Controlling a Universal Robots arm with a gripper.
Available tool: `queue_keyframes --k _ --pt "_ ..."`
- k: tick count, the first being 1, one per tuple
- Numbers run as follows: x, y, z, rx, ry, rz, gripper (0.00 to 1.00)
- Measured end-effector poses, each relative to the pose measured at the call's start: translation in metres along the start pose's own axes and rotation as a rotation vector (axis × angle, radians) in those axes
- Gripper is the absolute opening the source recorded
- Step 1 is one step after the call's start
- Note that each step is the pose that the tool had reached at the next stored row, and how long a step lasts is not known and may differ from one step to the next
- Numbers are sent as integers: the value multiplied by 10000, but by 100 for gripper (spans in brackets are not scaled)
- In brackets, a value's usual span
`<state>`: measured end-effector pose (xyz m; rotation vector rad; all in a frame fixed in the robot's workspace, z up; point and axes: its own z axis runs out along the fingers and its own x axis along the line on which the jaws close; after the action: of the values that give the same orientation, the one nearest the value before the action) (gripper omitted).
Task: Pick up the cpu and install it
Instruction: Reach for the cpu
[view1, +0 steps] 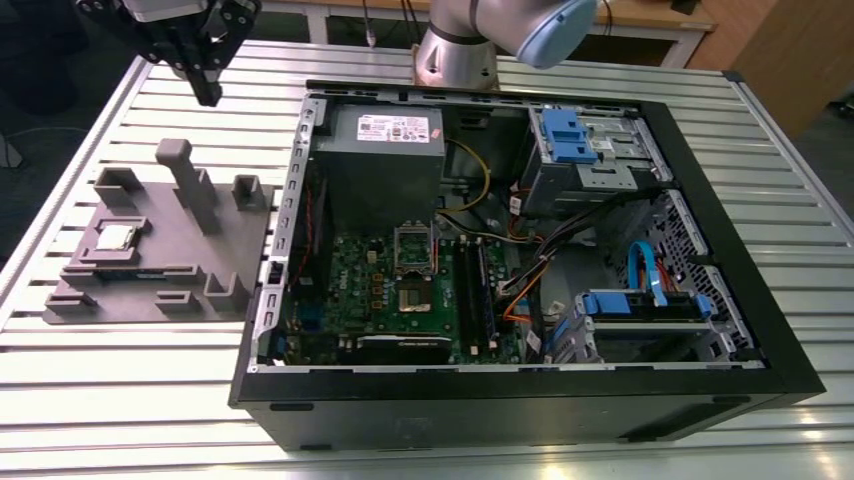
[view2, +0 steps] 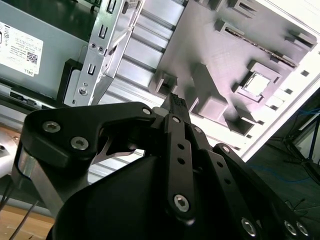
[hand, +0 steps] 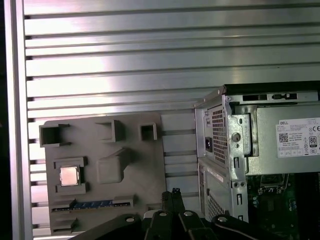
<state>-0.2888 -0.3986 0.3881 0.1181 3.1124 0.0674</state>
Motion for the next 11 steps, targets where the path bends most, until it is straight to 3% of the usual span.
queue_keyframes --k 4,11 --pt "44 -3 0 0 0 0 10" --pt "186 -14 1 0 0 -1 10"
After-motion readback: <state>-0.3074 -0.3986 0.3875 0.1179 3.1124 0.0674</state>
